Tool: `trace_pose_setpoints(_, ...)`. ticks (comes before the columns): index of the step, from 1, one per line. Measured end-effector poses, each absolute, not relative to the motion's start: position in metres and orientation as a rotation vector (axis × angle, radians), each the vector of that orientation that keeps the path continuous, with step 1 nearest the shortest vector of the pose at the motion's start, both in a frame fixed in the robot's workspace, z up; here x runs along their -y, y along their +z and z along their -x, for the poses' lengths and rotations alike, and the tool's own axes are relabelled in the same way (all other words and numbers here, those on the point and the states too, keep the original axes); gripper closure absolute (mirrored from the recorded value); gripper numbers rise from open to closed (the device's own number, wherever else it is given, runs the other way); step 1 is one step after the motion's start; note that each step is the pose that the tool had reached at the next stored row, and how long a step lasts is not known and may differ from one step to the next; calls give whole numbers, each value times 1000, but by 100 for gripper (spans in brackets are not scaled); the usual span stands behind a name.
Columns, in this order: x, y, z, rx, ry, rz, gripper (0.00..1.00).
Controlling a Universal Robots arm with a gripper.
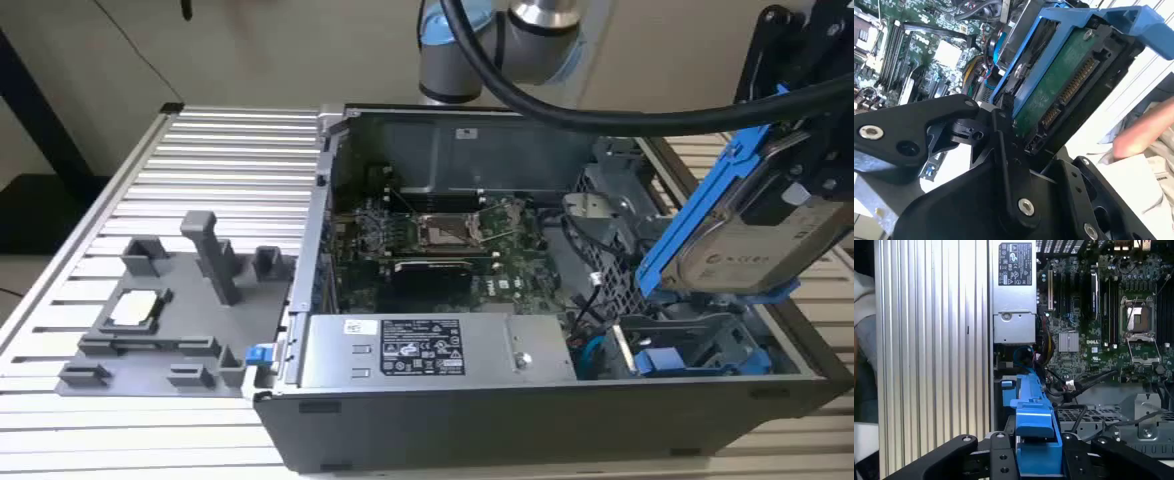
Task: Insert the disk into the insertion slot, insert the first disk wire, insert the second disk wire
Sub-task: 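Insert the disk into the insertion slot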
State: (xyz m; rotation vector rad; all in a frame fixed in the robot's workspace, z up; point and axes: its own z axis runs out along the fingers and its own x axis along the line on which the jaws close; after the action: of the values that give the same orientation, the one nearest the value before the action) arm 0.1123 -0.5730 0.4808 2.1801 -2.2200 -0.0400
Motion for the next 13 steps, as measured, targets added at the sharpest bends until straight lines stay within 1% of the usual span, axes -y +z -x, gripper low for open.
trace_pose_setpoints(13, 573, 481, -112, 2216, -47, -2176, 67)
